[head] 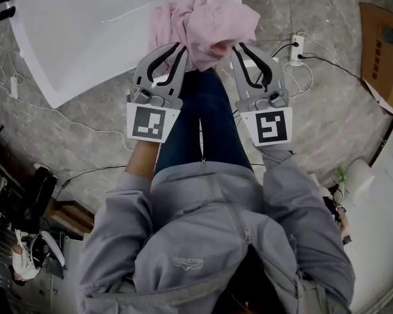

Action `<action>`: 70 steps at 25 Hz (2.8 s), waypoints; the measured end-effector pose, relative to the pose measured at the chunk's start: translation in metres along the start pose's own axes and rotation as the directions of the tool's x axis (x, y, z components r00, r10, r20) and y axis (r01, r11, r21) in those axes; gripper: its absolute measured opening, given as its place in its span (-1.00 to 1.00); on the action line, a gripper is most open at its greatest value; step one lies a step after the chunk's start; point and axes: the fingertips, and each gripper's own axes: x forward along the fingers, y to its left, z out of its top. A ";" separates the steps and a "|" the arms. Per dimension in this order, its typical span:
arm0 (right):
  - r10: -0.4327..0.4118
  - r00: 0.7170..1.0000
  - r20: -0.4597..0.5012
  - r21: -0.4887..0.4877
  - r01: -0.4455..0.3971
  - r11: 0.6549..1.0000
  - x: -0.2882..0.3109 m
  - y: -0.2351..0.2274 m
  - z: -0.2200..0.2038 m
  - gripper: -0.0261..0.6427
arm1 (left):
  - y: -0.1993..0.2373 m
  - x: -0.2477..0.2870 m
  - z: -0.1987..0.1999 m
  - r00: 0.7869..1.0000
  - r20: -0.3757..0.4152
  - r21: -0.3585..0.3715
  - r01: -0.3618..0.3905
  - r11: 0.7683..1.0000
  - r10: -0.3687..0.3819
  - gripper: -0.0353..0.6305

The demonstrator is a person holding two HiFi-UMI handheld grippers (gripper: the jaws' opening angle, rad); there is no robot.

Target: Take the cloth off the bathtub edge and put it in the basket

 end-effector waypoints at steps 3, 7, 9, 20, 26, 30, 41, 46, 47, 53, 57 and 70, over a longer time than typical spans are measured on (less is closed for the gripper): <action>0.025 0.999 -0.036 0.015 -0.025 1.000 -0.002 0.002 -0.021 -0.71 | -0.007 0.006 -0.018 0.999 -0.046 -0.015 0.014 1.000 -0.015 -0.40; 0.082 0.992 -0.093 0.056 -0.077 0.995 0.001 0.003 -0.046 -0.16 | -0.008 0.012 -0.033 0.997 -0.071 -0.038 0.013 0.999 -0.015 -0.19; 0.093 0.988 -0.120 0.058 -0.086 0.995 0.004 0.002 -0.055 -0.02 | -0.007 0.015 -0.041 0.995 -0.094 -0.046 0.013 0.999 -0.018 -0.12; 0.155 0.931 -0.330 0.032 -0.153 0.988 0.035 -0.003 -0.122 0.60 | 0.008 0.023 -0.108 0.938 -0.343 -0.074 0.018 0.997 -0.042 0.24; 0.195 0.888 -0.416 0.056 -0.189 0.980 0.051 -0.003 -0.153 0.61 | 0.008 0.029 -0.140 0.890 -0.452 -0.109 0.013 0.994 -0.061 0.26; 0.207 0.878 -0.432 0.053 -0.205 0.977 0.058 0.004 -0.160 0.61 | 0.006 0.035 -0.149 0.871 -0.484 -0.135 0.023 0.991 -0.086 0.26; 0.234 0.864 -0.447 0.050 -0.237 0.970 0.053 0.034 -0.158 0.57 | -0.010 0.045 -0.146 0.849 -0.509 -0.115 0.092 0.989 -0.138 0.26; 0.240 0.865 -0.440 0.074 -0.232 0.970 0.046 0.041 -0.151 -0.05 | -0.024 0.050 -0.131 0.866 -0.450 -0.193 0.144 0.971 -0.218 0.23; 0.249 0.866 -0.434 0.098 -0.230 0.968 0.045 0.043 -0.149 -0.28 | -0.027 0.050 -0.129 0.867 -0.442 -0.203 0.154 0.967 -0.231 0.19; 0.276 0.867 -0.415 0.212 -0.203 0.956 0.040 0.060 -0.130 -0.69 | -0.036 0.039 -0.117 0.858 -0.439 -0.224 0.183 0.957 -0.266 -0.34; 0.278 0.870 -0.407 0.223 -0.200 0.954 0.033 0.058 -0.115 -0.72 | -0.042 0.035 -0.104 0.858 -0.428 -0.242 0.193 0.951 -0.283 -0.48; 0.204 0.919 -0.337 0.208 -0.139 0.968 -0.014 0.039 -0.026 -0.73 | -0.062 0.008 -0.006 0.891 -0.347 -0.168 0.249 0.954 -0.293 -0.54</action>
